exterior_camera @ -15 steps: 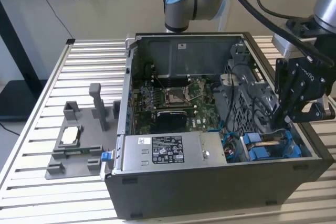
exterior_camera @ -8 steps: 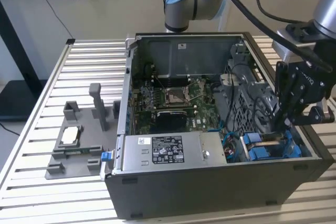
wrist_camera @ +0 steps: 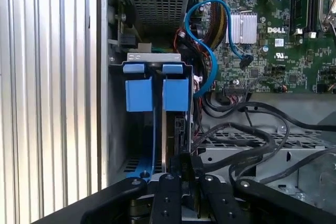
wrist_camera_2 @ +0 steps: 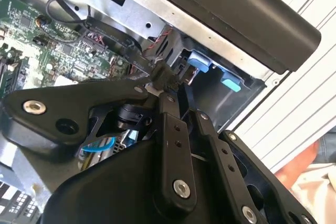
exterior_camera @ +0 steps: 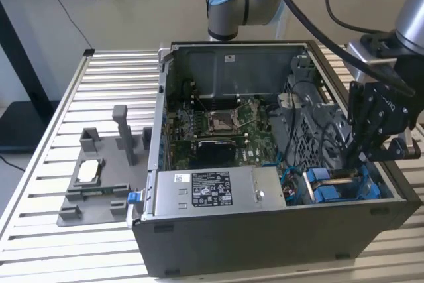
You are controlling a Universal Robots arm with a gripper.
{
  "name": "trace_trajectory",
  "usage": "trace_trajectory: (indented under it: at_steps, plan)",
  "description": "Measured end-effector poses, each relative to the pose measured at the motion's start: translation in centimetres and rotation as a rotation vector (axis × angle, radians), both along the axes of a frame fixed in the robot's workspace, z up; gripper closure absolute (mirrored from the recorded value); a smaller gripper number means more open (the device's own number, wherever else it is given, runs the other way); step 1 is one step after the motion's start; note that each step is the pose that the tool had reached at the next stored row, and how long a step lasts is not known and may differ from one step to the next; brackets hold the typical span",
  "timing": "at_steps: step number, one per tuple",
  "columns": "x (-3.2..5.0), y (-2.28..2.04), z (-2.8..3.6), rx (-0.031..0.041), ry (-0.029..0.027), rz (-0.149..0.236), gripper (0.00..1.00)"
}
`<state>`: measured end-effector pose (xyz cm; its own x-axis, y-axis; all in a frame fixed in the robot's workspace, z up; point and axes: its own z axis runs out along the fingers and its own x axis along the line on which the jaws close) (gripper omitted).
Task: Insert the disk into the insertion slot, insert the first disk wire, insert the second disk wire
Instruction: 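Insert the first disk wire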
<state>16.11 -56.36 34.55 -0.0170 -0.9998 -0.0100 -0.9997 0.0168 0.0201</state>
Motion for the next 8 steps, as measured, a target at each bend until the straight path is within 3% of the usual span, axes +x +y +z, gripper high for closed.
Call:
trace_trajectory:
  at_steps: [8]
  plan:
    - [0.19, 0.00, -0.37, 0.0000, 0.0000, -0.014, 0.81]
